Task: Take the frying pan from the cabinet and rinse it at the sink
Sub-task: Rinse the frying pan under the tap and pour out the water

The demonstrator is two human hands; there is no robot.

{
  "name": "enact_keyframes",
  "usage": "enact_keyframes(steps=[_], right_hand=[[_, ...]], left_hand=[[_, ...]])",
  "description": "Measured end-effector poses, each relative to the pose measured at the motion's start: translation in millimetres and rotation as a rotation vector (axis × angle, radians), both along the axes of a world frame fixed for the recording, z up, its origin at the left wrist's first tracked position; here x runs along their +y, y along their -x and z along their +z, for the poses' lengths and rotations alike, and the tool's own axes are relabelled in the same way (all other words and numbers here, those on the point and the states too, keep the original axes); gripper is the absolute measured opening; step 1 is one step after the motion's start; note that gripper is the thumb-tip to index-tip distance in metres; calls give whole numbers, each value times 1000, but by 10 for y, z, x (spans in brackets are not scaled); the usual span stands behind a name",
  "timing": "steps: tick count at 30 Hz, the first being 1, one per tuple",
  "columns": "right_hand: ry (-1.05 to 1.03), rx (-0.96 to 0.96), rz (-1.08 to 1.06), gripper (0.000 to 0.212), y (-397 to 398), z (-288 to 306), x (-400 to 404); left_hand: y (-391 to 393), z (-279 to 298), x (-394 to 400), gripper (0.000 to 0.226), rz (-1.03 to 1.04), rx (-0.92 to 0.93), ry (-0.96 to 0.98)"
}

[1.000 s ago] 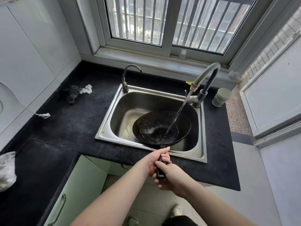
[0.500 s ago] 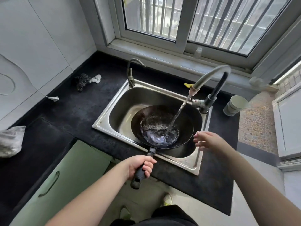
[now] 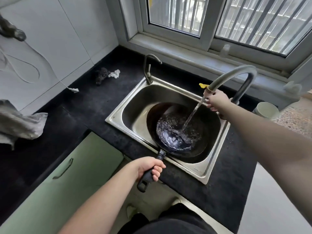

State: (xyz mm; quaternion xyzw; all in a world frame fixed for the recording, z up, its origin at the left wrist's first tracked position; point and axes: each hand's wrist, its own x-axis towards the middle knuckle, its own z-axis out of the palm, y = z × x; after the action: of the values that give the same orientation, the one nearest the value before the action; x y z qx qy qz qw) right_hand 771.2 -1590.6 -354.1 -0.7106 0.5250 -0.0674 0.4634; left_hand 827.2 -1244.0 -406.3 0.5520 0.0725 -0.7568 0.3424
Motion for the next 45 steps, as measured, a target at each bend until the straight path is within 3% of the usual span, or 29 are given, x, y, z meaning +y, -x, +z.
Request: enact_keyframes(steps=[7,13,22,28,35,45], right_hand=[[373,290,242,29,9,-87,-125],[411,244,163,28,199,-92,-230],[132,-38,-87,31,227,-89,-81],[-4,-224,-213,33,525,-211,684],[-450,-194,-108,31,844,-422,2106],[-554,-228,-266,30,775,-448,2785]], left_hand=[[40,7,-43,48,-21,-31,-20],[26,25,-41,56,-38,-2,-9],[-10,54,-33,43,63,149,7],[-4,74,-84,24,175,253,21],[16,67,-158,27,178,283,21],[-157,148,-251,27,205,358,21]])
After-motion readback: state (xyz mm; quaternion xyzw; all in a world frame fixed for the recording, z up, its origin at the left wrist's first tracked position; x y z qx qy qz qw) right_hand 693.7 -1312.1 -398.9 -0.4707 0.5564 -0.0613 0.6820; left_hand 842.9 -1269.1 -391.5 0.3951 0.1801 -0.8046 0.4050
